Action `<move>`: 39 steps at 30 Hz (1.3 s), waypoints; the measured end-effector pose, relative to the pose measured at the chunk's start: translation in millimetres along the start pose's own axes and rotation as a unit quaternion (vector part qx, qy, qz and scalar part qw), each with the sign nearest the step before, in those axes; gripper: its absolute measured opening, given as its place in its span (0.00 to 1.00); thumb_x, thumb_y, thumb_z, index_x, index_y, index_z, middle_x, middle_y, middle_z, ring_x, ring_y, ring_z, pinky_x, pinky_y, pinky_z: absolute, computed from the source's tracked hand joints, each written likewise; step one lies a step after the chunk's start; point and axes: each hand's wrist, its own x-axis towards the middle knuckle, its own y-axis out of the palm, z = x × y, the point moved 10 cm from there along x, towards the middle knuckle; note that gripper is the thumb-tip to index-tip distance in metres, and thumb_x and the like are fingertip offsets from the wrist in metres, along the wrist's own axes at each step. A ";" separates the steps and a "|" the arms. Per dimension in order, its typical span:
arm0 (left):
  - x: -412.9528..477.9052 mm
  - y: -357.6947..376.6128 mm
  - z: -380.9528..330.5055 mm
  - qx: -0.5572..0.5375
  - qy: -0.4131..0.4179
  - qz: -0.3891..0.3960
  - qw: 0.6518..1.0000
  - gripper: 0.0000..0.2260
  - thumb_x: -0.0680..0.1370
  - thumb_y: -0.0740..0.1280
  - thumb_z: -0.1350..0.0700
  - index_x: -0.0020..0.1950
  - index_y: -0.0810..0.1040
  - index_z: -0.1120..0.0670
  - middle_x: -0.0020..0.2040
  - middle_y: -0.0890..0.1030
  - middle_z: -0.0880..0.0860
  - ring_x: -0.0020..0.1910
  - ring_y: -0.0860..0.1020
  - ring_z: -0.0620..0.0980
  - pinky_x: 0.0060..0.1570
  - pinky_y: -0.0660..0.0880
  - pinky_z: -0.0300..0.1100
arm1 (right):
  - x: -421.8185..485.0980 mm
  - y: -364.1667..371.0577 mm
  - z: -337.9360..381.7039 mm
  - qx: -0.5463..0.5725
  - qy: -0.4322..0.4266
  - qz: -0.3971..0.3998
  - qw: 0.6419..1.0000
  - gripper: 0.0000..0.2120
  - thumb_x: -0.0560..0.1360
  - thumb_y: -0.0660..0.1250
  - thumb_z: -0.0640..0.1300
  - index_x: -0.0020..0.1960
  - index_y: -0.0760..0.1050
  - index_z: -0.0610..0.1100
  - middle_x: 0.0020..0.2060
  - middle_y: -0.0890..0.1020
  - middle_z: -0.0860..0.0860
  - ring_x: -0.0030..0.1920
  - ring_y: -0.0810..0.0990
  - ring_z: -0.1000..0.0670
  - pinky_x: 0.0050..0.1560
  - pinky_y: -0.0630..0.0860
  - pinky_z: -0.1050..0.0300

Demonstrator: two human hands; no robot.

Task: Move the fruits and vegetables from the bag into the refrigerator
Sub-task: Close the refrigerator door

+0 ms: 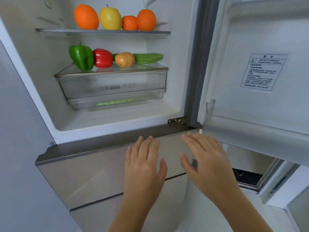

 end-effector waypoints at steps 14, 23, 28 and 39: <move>-103.8 -59.3 -113.2 0.005 0.006 0.022 1.000 0.17 0.73 0.57 0.51 0.60 0.70 0.54 0.57 0.79 0.55 0.60 0.75 0.57 0.58 0.70 0.59 | -111.9 -99.8 -14.9 0.026 0.023 0.026 0.999 0.22 0.72 0.56 0.52 0.58 0.76 0.40 0.53 0.81 0.44 0.54 0.79 0.42 0.54 0.75 0.37; -173.3 -74.3 -151.4 -0.050 0.014 0.057 0.997 0.18 0.73 0.58 0.52 0.61 0.71 0.55 0.58 0.79 0.55 0.61 0.75 0.57 0.56 0.74 0.60 | -177.9 -152.7 -7.4 -0.026 0.054 0.035 0.998 0.22 0.72 0.56 0.53 0.57 0.77 0.41 0.51 0.83 0.45 0.51 0.81 0.43 0.54 0.73 0.45; -174.3 -67.1 -201.1 -0.087 0.042 0.067 0.993 0.19 0.73 0.57 0.51 0.62 0.72 0.56 0.59 0.78 0.56 0.61 0.75 0.57 0.54 0.74 0.60 | -205.2 -195.3 -40.8 -0.059 0.082 0.017 0.995 0.18 0.71 0.62 0.50 0.56 0.77 0.40 0.49 0.83 0.44 0.49 0.81 0.42 0.53 0.72 0.44; -93.7 -16.1 -355.9 -0.145 0.145 0.029 0.978 0.18 0.72 0.58 0.53 0.60 0.74 0.57 0.58 0.79 0.57 0.62 0.74 0.59 0.61 0.61 0.56 | -209.2 -271.7 -187.2 -0.104 0.164 -0.022 0.981 0.20 0.71 0.62 0.50 0.58 0.76 0.39 0.53 0.81 0.42 0.54 0.79 0.40 0.57 0.70 0.43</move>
